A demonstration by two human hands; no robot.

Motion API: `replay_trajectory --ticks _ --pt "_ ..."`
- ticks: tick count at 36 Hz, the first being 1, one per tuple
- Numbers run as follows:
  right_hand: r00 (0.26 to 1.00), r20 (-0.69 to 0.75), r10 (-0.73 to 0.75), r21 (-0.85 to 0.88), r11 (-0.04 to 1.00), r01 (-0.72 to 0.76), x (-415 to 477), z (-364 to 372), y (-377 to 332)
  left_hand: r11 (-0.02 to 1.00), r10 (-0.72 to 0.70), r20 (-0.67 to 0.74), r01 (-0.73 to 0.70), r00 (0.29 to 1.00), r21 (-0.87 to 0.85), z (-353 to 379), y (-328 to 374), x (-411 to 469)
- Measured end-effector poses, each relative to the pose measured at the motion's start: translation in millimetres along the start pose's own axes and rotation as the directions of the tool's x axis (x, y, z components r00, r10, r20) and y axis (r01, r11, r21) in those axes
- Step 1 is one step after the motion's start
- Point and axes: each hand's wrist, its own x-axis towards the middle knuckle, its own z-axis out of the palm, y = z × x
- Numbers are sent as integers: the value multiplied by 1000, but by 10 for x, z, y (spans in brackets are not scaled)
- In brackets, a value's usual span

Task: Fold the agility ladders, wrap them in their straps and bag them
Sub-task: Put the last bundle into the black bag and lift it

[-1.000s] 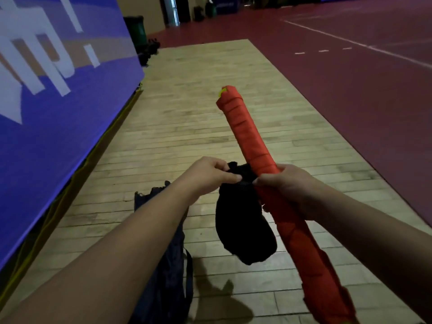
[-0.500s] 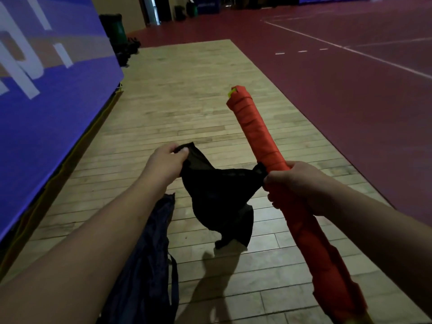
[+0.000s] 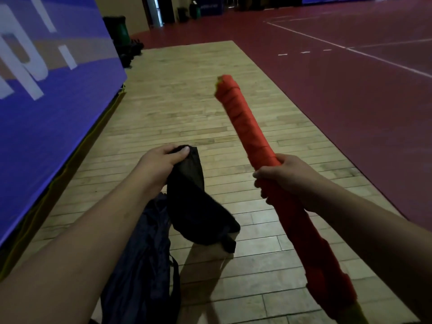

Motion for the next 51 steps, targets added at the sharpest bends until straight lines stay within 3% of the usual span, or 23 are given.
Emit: replay_trajectory --ticks 6,12,15,20,23,26,28,32,35,39,41,43,45,47,51 --pt "952 307 24 -199 979 40 -108 139 26 973 -130 -190 89 973 -211 -173 49 148" --pt "909 408 85 -270 962 31 -177 335 182 895 -260 -204 157 944 -416 -619 -123 266" --pt "897 427 115 -294 956 17 -167 361 224 871 -294 -282 135 913 -472 -773 -167 250" --pt "846 481 230 -384 923 -32 -186 359 261 963 -180 -337 96 924 -251 -788 -174 257" --pt "829 492 267 -407 912 -52 -198 353 241 987 -20 -373 77 928 139 -765 -200 265" --pt "824 486 292 -421 904 -72 -200 337 234 796 242 -305 -8 921 605 -721 -148 193" --pt "814 488 315 -447 891 -77 -204 340 246 631 378 -228 -70 897 772 -669 -56 127" --pt "792 489 364 -458 881 -122 -222 380 276 581 342 -16 -198 940 790 -438 53 7" --pt "782 499 372 -389 903 -181 -231 417 277 468 263 161 -272 951 841 -287 24 -76" --pt "761 525 380 -208 925 -318 -226 453 280 548 251 174 -288 952 785 -152 27 -164" --pt "721 576 386 -89 906 -414 -227 482 255 669 256 114 -261 960 696 -123 16 -209" --pt "700 599 388 18 868 -496 -228 499 221 846 211 34 -200 977 494 -68 13 -238" --pt "681 626 379 133 809 -572 -219 542 181 960 122 18 -122 992 251 16 27 -301" --pt "678 647 350 255 738 -624 -186 579 173 995 43 63 -49 997 92 148 39 -374" --pt "701 643 309 392 653 -648 -146 648 170 1000 -11 91 13 996 -21 345 57 -498"
